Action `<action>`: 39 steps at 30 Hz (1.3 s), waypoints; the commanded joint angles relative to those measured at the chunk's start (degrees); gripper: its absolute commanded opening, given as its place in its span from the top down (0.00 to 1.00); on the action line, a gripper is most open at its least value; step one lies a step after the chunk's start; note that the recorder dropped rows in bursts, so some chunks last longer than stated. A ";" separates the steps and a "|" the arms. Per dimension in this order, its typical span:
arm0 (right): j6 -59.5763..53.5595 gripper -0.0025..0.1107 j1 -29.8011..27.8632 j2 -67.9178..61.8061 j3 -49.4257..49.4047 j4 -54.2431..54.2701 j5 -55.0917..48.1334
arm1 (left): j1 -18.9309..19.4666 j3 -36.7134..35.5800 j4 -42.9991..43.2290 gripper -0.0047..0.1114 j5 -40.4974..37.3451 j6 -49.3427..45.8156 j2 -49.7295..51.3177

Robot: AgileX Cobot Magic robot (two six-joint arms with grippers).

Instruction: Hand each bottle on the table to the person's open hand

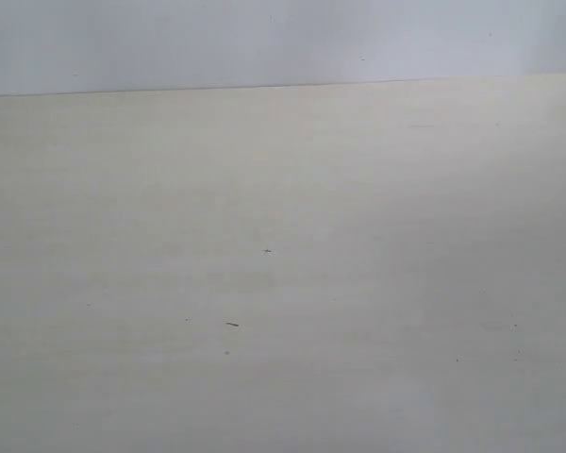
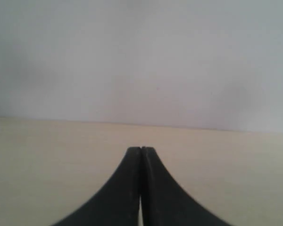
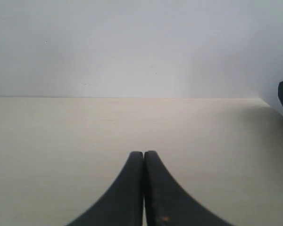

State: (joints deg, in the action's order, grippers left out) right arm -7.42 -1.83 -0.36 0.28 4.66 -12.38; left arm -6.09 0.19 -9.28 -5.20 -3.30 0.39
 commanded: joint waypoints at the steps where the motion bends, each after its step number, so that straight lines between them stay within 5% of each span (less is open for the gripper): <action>1: 0.02 0.98 -0.17 0.36 -0.28 -0.30 0.45 | 1.02 -0.19 0.20 0.96 -4.63 -1.61 -0.39; 39: 0.02 0.98 -0.17 0.36 -0.28 -0.18 0.45 | 1.02 -0.19 -2.08 0.96 -10.11 -2.02 -0.39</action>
State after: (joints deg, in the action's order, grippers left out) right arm -7.31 -1.83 -0.36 0.28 4.66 -12.38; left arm -5.31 0.06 -10.90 -15.39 -5.02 0.39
